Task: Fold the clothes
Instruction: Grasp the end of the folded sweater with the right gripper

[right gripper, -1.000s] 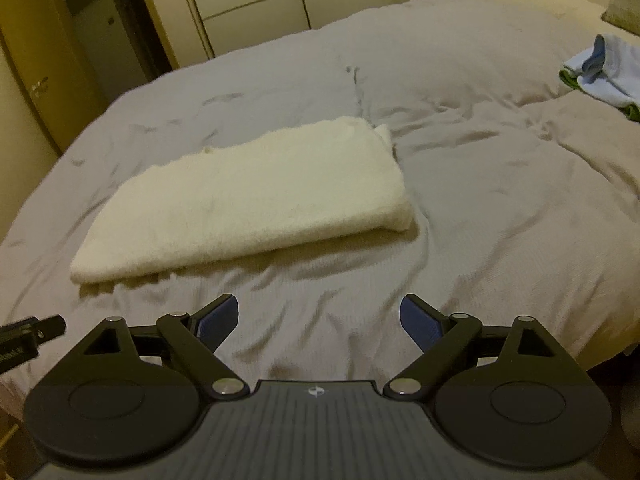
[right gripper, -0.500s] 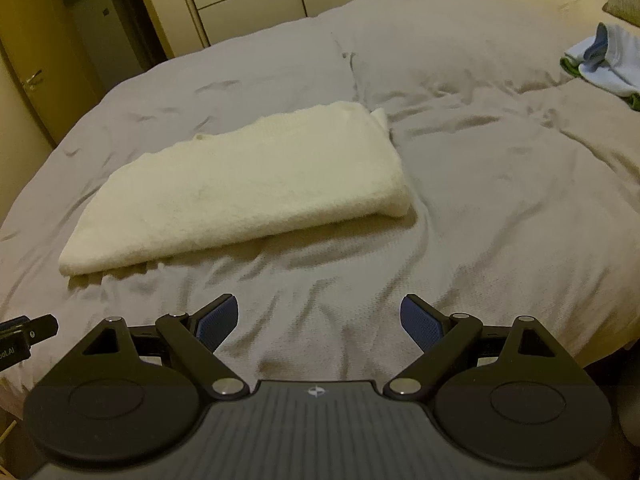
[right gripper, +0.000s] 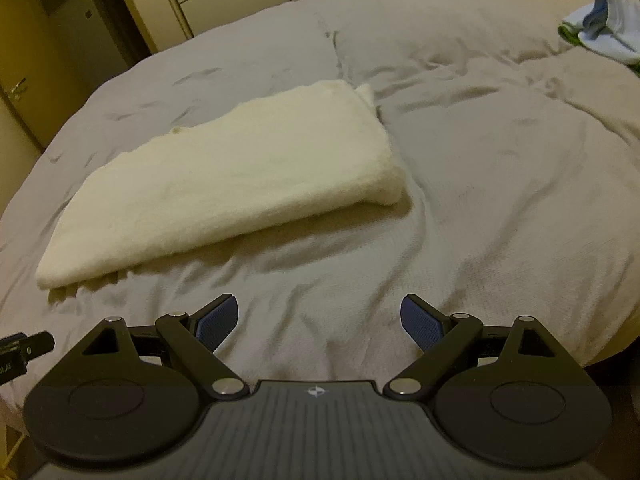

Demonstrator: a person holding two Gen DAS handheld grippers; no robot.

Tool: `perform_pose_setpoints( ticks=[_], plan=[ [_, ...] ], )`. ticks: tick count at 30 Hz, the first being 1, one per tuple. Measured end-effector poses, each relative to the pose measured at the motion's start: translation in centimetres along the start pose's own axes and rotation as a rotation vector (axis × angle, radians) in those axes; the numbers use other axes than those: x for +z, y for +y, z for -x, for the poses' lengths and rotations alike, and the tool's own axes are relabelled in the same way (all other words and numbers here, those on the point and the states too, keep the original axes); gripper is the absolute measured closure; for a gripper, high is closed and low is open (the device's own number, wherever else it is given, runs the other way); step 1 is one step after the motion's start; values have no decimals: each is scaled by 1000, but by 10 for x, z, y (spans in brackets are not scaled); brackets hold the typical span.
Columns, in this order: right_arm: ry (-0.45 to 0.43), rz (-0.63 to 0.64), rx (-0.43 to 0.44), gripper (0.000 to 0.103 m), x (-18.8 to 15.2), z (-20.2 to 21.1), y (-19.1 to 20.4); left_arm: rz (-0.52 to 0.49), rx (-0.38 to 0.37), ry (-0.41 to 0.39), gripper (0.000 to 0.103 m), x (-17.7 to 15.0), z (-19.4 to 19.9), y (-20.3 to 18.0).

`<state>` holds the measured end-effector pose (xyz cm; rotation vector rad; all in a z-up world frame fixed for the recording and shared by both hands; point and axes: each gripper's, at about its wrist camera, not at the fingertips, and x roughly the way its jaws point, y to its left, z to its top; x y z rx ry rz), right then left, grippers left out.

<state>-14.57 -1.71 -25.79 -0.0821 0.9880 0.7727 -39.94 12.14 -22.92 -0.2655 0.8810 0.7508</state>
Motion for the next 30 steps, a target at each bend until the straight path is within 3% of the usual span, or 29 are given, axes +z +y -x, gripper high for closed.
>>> perform_pose_setpoints(
  ticks=[4, 8, 13, 17, 22, 26, 30],
  plan=[
    [-39, -111, 97, 13, 5, -11, -14, 10, -20, -19, 61, 7, -13, 7],
    [-87, -330, 279, 15, 10, -28, -40, 11, -44, -37, 61, 18, -27, 13],
    [-78, -663, 419, 32, 11, -63, -72, 14, -73, -68, 61, 37, -42, 21],
    [-114, -826, 449, 39, 12, -85, -87, 29, -100, -93, 64, 54, -57, 32],
    [-169, -873, 423, 55, 25, -103, -92, 71, -116, -97, 68, 76, -86, 49],
    [-154, -891, 398, 58, 33, -118, -90, 78, -100, -92, 69, 88, -112, 57],
    [-147, -854, 345, 74, 40, -121, -84, 57, -105, -68, 65, 97, -137, 59]
  ],
)
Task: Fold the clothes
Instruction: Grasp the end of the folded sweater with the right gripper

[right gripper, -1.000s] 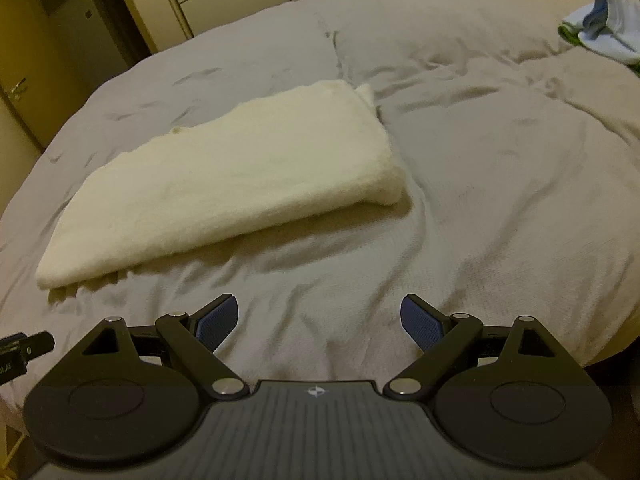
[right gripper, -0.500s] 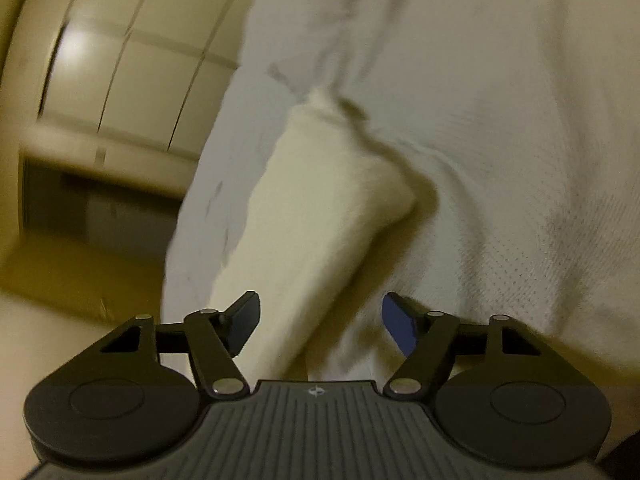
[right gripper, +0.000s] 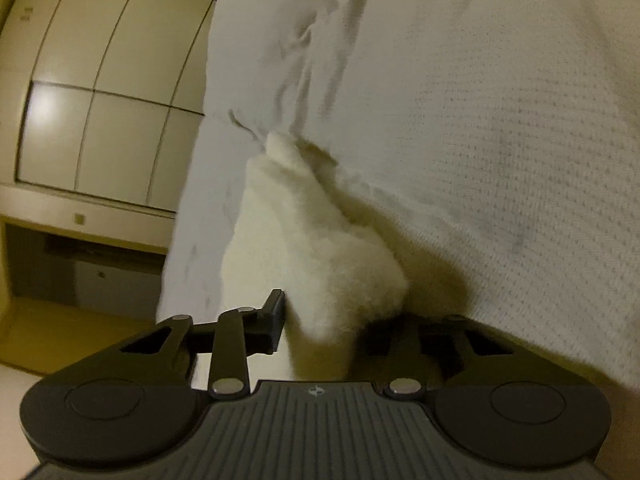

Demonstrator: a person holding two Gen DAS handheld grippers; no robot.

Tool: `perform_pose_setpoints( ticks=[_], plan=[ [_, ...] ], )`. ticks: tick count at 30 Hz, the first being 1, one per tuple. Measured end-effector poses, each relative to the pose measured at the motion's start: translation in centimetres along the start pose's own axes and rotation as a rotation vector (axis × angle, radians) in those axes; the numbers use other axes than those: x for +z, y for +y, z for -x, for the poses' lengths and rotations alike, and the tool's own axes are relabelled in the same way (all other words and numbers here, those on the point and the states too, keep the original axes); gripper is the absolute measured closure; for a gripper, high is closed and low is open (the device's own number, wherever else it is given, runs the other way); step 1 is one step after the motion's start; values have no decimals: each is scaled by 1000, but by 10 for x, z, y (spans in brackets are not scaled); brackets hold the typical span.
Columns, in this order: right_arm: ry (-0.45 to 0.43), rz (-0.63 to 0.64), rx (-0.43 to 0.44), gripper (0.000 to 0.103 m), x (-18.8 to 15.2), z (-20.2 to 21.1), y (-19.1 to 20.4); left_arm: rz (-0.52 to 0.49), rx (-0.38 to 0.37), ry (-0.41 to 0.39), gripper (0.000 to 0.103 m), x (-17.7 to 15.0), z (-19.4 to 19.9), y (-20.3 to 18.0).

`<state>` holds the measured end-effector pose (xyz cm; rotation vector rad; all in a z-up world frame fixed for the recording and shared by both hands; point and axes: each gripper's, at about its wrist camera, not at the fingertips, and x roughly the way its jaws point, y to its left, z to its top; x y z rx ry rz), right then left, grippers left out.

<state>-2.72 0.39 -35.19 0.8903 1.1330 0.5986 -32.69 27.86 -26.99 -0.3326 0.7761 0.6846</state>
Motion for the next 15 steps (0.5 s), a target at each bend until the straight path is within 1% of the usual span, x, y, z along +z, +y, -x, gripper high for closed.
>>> perform_pose_setpoints(
  ticks=[3, 4, 6, 7, 8, 10, 11, 13, 15],
  plan=[
    [-1, 90, -74, 78, -1, -1, 21, -5, -20, 46, 65, 10, -3, 4],
    [-8, 154, -110, 79, -3, -2, 34, 5, -35, 49, 66, 13, 0, 9],
    [-64, 399, -191, 80, -17, 1, 74, 32, -61, 42, 67, 16, 8, 19],
    [-106, 541, -221, 81, -29, 4, 96, 49, -72, 32, 68, 15, 13, 25],
    [-153, 691, -232, 81, -45, 6, 119, 67, -79, 25, 69, 14, 18, 32],
    [-214, 941, -217, 88, -81, 7, 157, 118, -115, 17, 70, 9, 28, 48],
    [-225, 1054, -196, 88, -101, 6, 173, 143, -134, 13, 71, 7, 32, 56],
    [-221, 1252, -134, 89, -147, -3, 196, 201, -183, 9, 74, 0, 41, 72],
    [-191, 1416, -84, 89, -189, -15, 205, 253, -229, 5, 77, -7, 48, 86]
  ],
)
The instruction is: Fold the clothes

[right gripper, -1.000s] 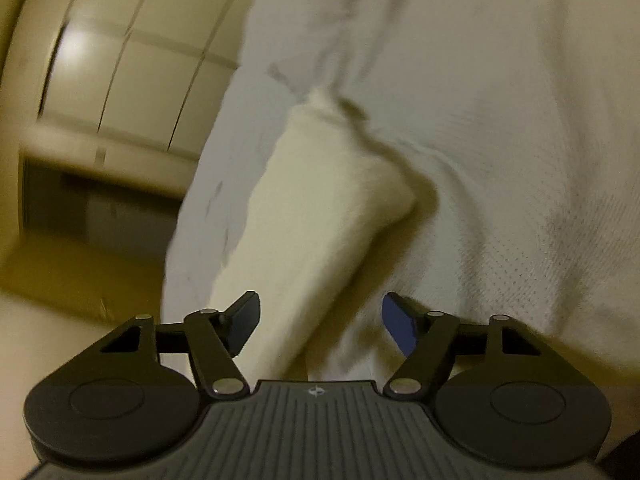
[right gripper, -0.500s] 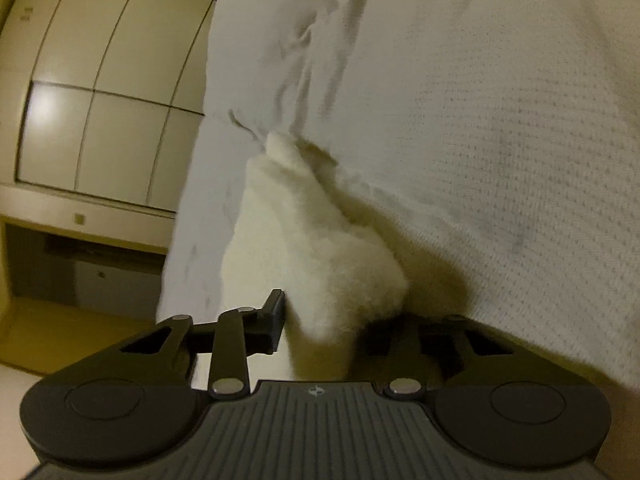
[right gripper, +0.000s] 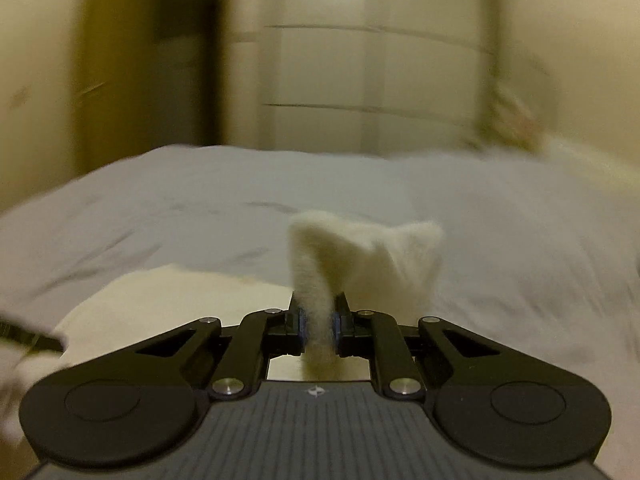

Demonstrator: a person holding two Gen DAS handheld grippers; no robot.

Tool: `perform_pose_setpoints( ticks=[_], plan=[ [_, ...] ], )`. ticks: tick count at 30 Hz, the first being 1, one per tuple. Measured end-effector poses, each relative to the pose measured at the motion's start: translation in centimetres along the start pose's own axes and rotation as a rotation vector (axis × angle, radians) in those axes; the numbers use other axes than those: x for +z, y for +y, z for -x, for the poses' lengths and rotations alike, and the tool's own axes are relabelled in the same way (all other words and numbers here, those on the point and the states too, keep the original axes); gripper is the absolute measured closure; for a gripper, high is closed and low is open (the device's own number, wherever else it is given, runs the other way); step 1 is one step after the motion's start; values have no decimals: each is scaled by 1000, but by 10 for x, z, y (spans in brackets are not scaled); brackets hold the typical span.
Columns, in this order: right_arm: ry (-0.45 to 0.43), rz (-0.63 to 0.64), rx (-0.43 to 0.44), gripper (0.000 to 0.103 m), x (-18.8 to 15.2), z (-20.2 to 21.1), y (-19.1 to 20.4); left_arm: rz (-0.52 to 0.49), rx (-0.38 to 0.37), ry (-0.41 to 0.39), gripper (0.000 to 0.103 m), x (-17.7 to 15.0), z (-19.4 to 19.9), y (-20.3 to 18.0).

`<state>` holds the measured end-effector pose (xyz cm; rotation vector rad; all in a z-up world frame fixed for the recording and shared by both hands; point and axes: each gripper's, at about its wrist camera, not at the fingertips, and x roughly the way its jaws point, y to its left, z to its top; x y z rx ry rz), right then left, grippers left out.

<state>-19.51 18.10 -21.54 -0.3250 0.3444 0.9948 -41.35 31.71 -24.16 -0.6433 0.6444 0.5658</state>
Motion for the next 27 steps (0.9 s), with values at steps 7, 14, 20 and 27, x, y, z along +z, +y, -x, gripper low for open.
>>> perform_pose_setpoints(
  ticks=[7, 14, 20, 27],
  plan=[
    [94, 378, 220, 72, -39, -24, 111, 88, -73, -9, 77, -15, 17, 19],
    [134, 280, 337, 45, -32, -5, 84, 124, -112, -2, 77, -16, 18, 17],
    [143, -261, 310, 46, -7, 17, -30, 147, -214, 18, 71, -2, 6, 7],
    [407, -727, 164, 73, -49, -43, -117, 368, -459, 138, 69, 22, -65, 17]
  ],
)
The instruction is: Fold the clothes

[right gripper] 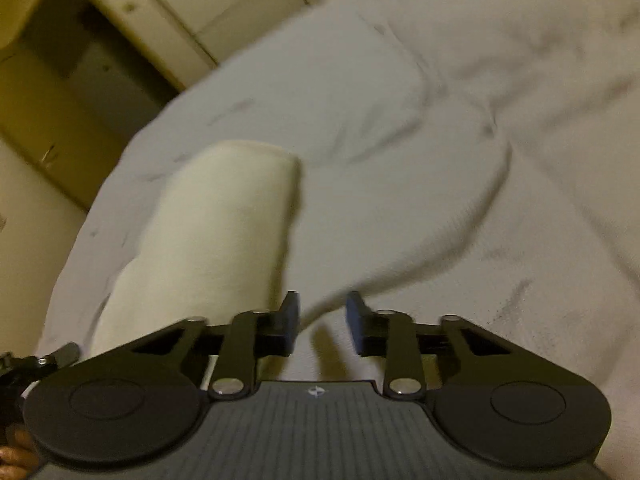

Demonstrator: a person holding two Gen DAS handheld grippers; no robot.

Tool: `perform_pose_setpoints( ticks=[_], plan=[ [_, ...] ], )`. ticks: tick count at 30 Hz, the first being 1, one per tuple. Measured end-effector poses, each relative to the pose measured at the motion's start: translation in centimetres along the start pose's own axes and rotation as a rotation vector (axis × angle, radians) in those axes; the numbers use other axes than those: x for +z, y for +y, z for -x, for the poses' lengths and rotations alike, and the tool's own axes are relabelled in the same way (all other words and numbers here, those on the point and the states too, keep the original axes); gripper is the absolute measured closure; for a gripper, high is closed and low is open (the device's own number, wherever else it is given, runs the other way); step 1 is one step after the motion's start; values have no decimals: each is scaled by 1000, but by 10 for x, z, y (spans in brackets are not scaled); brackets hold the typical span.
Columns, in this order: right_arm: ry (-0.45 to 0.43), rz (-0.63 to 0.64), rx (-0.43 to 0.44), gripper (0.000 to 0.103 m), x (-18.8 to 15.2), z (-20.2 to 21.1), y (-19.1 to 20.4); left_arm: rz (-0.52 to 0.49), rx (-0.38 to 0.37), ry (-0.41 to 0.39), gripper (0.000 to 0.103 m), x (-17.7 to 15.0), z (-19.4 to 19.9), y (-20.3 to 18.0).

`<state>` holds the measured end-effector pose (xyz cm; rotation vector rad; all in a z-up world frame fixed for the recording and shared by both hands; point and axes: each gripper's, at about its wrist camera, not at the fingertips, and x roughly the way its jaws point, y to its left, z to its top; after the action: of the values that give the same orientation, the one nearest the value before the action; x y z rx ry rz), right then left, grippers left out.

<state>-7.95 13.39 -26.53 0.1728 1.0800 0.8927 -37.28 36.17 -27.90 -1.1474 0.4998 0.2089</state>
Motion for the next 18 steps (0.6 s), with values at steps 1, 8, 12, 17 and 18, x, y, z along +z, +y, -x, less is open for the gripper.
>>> perform_pose_setpoints(
  ticks=[1, 8, 12, 17, 18],
  plan=[
    [16, -16, -1, 73, 3, -7, -3, 20, -1, 9, 69, 3, -8, 4],
    [48, 1, 58, 73, 12, -27, 21, 47, -27, 18, 69, 25, -47, 14],
    [57, -23, 75, 73, 11, -30, 23, 6, 17, 17, 68, 32, -45, 10],
    [56, -34, 83, 73, 6, -32, 17, -14, 52, 18, 68, 31, -30, 15],
    [55, -38, 84, 73, 6, -36, 17, -26, 60, 30, 68, 31, -32, 14]
  ],
)
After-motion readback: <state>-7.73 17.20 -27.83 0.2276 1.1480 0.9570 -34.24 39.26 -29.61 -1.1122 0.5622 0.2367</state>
